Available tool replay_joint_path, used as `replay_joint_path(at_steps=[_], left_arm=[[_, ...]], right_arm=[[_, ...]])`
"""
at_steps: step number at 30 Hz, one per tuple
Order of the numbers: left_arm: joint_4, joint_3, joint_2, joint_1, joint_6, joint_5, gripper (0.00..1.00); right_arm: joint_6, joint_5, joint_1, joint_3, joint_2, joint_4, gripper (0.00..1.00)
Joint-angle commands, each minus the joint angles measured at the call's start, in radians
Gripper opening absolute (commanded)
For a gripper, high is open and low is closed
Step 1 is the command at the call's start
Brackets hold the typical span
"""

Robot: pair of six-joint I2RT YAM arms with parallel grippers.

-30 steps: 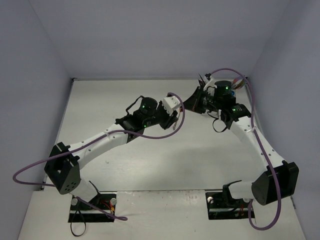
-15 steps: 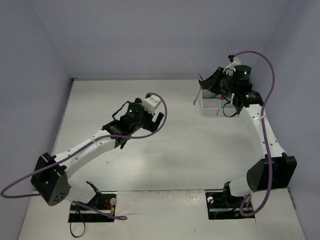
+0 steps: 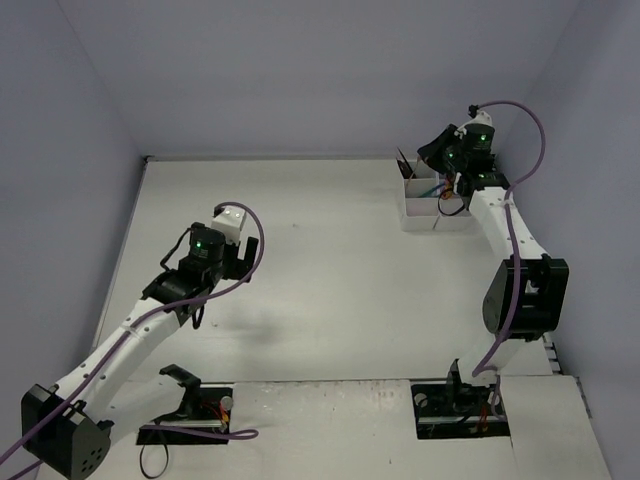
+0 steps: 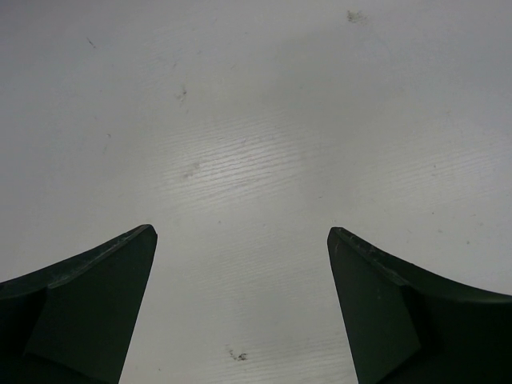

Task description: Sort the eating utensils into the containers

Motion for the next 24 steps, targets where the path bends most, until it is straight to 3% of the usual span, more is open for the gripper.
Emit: replay_joint_path(at_steps=[1,12,17,19,24], left_arm=[[0.059,0.016,0.003,0.01,0.013,-0.041,0.86],[0.056,0.032,0.043,0.019,0.016,-0.028,0.86],[0.054,0.036,0.057,0.022,0.014,-0.012,0.86],[0.054,0.039,0.059,0.023,0.012,-0.008,0.86],[0.054,0.04,0.057,0.025,0.009,-0.003,0.86]], right_arm=[[0.034,0.044,-0.003,-0.03,0.011,0.24,0.0],[0.077,0.023,-0.032,-0.143,0.07,0.335,0.0],[0.054,0.021,-0.042,-0.18,0.063,0.336,0.2],[0.039,0.038,-0.052,-0.203,0.036,0.335,0.37],[-0.029,0.081,-0.075,-0.224,-0.05,0.28,0.62]])
